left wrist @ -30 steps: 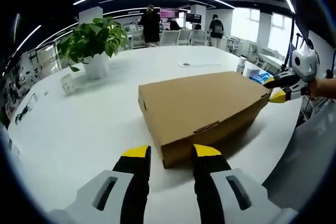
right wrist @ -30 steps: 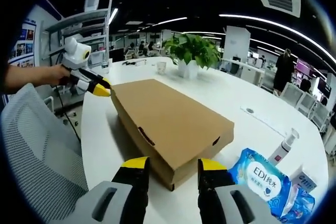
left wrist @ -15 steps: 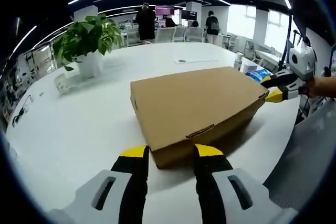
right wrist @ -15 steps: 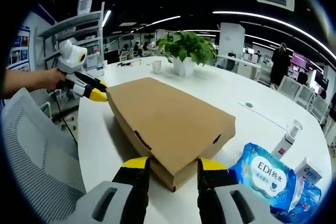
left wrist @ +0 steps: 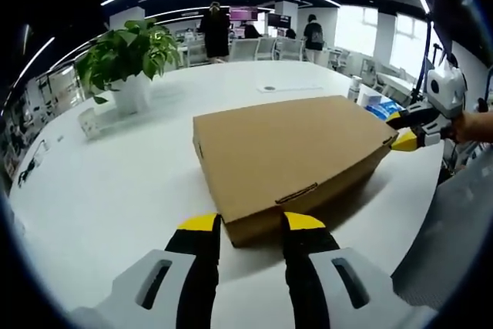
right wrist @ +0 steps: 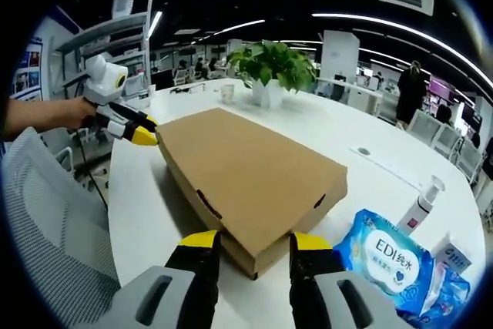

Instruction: Operate the shoe box by opening the lid, removing the specified soft item, and placing it in the target area until the item is outside and the box remains undamaged.

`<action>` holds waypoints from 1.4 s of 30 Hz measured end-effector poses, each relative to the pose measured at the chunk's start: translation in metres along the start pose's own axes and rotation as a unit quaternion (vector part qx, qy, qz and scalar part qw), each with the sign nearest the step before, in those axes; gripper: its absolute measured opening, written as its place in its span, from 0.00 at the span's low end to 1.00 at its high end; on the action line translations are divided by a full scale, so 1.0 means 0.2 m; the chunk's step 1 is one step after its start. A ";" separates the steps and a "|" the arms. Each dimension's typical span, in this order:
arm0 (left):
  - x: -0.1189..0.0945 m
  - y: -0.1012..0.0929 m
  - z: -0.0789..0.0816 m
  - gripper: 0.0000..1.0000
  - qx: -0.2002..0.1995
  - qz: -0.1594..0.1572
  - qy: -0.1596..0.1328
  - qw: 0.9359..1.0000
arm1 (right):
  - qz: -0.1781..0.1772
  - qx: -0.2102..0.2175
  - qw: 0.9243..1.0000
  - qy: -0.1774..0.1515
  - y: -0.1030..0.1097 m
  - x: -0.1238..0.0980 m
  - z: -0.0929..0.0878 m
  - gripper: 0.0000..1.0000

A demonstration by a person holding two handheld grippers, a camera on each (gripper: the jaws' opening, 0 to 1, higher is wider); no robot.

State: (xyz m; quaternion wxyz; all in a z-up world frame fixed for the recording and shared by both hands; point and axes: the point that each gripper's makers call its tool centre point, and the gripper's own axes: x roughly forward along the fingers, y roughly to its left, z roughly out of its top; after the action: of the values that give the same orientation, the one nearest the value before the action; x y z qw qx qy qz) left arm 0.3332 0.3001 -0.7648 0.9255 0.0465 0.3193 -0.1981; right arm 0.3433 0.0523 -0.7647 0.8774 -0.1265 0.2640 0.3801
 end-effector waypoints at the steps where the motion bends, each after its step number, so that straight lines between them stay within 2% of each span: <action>1: 0.01 0.00 0.01 0.31 0.000 0.000 0.000 1.000 | 0.000 0.000 1.000 0.000 -0.01 0.00 0.00 0.33; 27: 0.21 0.04 0.16 0.31 -0.010 0.002 -0.007 1.000 | -0.020 0.000 1.000 0.007 -0.24 0.13 0.07 0.34; 36: 0.25 0.04 0.19 0.31 -0.013 0.003 -0.013 1.000 | -0.030 0.000 0.999 0.012 -0.29 0.15 0.08 0.34; 42: 0.29 0.05 0.23 0.31 -0.002 -0.007 -0.007 1.000 | -0.038 0.011 0.999 0.009 -0.31 0.16 0.08 0.34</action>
State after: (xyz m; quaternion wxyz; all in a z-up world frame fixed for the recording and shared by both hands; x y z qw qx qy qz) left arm 0.4051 0.2809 -0.7646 0.9263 0.0407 0.3140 -0.2043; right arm 0.4121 0.0363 -0.7671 0.8899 -0.1306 0.2713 0.3428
